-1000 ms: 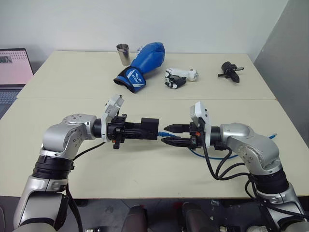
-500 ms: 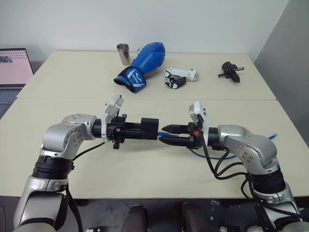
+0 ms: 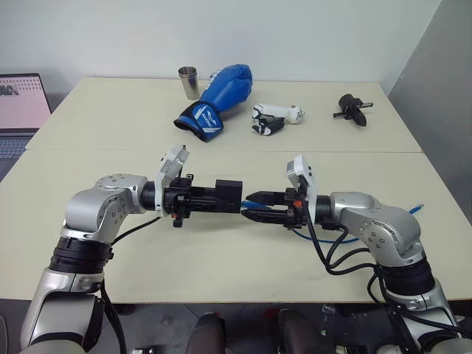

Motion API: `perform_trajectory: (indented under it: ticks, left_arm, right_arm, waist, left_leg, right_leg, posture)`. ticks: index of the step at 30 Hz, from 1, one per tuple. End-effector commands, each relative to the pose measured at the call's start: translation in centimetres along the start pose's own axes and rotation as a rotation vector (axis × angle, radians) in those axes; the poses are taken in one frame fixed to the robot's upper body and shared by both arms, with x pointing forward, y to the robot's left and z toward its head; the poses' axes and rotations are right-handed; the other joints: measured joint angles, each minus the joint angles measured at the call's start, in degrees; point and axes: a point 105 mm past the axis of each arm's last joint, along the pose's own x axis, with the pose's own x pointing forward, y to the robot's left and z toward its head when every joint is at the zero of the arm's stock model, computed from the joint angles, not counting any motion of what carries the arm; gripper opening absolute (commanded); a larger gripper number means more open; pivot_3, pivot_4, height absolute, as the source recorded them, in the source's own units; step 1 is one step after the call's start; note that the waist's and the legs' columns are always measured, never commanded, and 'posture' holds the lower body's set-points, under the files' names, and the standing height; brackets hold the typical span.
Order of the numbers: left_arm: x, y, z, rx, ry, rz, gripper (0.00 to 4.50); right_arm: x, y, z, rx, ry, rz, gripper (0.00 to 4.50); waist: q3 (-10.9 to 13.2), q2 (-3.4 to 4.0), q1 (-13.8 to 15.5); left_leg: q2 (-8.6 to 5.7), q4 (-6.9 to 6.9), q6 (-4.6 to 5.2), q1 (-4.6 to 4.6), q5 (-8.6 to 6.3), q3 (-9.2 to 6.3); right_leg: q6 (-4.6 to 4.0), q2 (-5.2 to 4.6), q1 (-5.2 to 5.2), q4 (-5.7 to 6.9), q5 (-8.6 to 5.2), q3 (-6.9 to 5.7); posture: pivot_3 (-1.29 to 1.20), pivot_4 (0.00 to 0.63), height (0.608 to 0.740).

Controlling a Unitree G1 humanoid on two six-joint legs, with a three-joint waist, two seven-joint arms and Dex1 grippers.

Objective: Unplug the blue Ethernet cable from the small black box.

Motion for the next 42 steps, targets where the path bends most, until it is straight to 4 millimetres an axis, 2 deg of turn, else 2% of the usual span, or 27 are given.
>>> perform_trajectory:
  ticks: [1,7,17,26,34,42]
  left_arm:
    - [-0.4,-0.2,0.7,0.027,-0.022,0.004,0.78]
    - [-0.4,-0.3,0.5,0.026,-0.014,-0.001,0.78]
    - [-0.3,-0.6,0.1,0.026,0.0,-0.019,0.78]
    - [-2.3,0.6,-0.1,0.039,0.031,0.071,0.78]
    - [-3.1,0.9,-0.2,0.04,0.038,0.104,0.78]
    - [-2.2,0.7,0.0,0.035,0.013,0.079,0.78]
  right_arm:
    - [0.0,0.4,0.8,-0.022,-0.017,0.02,1.25]
    - [0.0,0.7,0.8,-0.009,-0.016,0.039,0.07]
    - [-0.2,1.1,0.6,0.019,0.002,0.066,0.06]
    - [-2.6,0.5,-0.2,0.068,0.047,0.039,0.02]
    - [-3.7,0.5,-0.4,0.081,0.056,0.014,0.02]
    - [-2.9,1.3,0.7,0.058,0.02,0.035,0.02]
  waist:
    - [0.0,0.0,0.0]
    - [0.0,0.0,0.0]
    - [0.0,0.0,0.01]
    - [0.0,0.0,0.03]
    - [0.0,0.0,0.01]
    - [0.0,0.0,0.02]
  left_leg:
    - [0.0,0.0,0.0,0.0,0.0,0.0]
    - [0.0,0.0,0.0,-0.01,0.0,0.0]
    - [0.0,0.0,0.0,-0.01,0.0,0.0]
    - [0.0,0.0,0.0,-0.02,0.0,0.0]
    - [0.0,0.0,0.0,-0.06,0.0,0.0]
    - [0.0,0.0,0.01,-0.07,0.0,0.0]
  right_leg:
    - [0.0,0.0,0.0,0.0,0.0,0.0]
    - [0.14,0.0,0.0,0.0,-0.08,0.0]
    - [0.15,0.0,-0.01,0.0,-0.08,0.0]
    - [0.15,0.0,-0.01,-0.02,-0.09,0.0]
    - [0.16,0.0,-0.04,-0.03,-0.09,0.01]
    - [0.17,0.0,-0.05,-0.04,-0.1,0.0]
  posture:
    - [0.0,0.15,0.74]
    - [0.0,0.15,0.74]
    - [0.0,0.15,0.74]
    - [0.0,0.15,0.74]
    - [0.0,0.15,0.74]
    - [0.0,0.15,0.74]
